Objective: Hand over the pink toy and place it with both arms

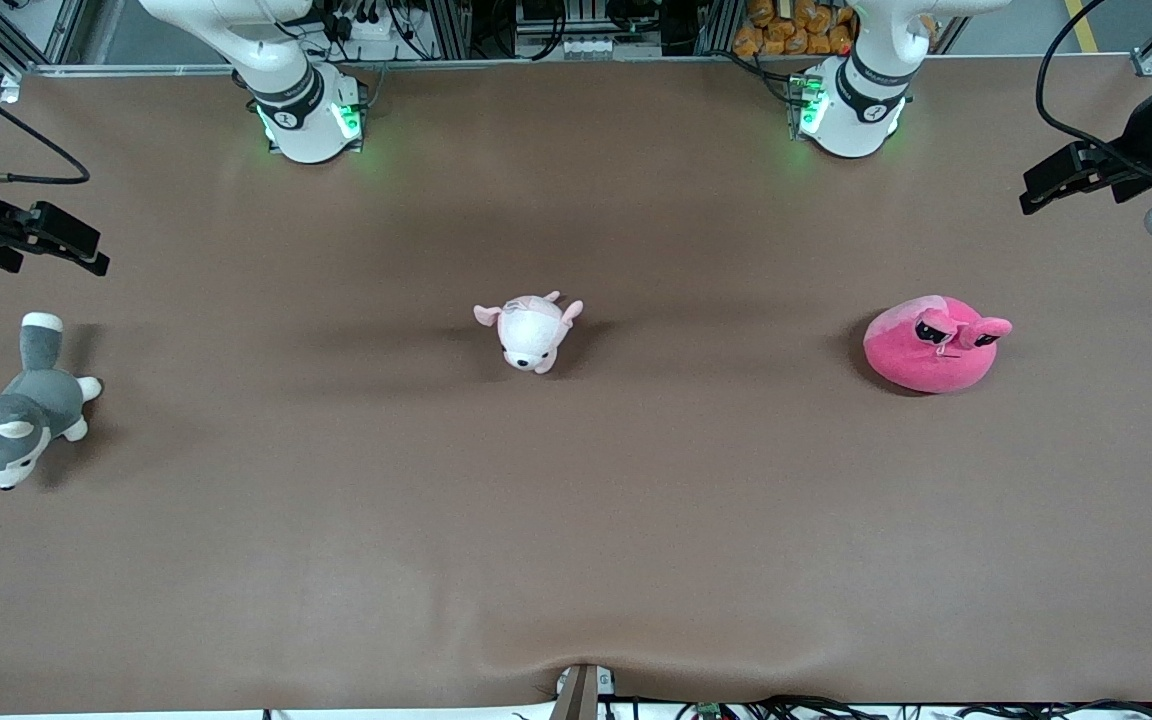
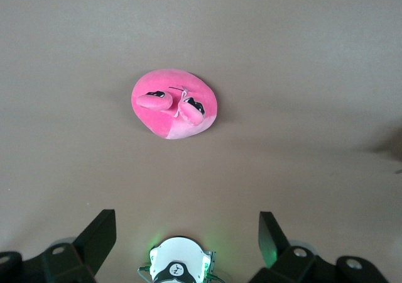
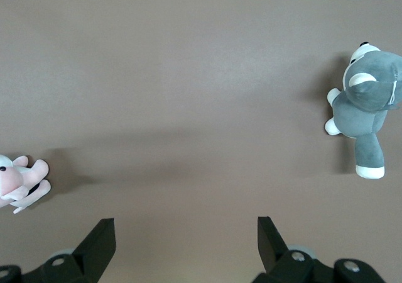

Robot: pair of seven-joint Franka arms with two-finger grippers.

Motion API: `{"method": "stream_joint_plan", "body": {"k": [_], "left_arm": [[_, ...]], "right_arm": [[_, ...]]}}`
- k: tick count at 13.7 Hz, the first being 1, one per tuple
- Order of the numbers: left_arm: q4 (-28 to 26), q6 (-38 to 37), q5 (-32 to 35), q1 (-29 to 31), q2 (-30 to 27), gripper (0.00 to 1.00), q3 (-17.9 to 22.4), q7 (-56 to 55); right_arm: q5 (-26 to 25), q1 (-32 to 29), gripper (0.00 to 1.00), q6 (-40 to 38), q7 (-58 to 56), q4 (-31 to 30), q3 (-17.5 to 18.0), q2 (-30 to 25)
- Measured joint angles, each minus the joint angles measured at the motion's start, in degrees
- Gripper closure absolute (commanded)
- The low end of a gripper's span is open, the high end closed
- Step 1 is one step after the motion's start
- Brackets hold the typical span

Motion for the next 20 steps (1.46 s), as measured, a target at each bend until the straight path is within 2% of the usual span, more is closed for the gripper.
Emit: {"method": "stream_joint_plan", "body": {"k": [20], "left_arm": [[-1.13,-0.16,0.0,0.08,0.0,0.0,-1.5,-1.22]], "right_arm": [[0.0,-0.01,0.0,0.05,0.0,-0.31,-0.03,0.18]]}}
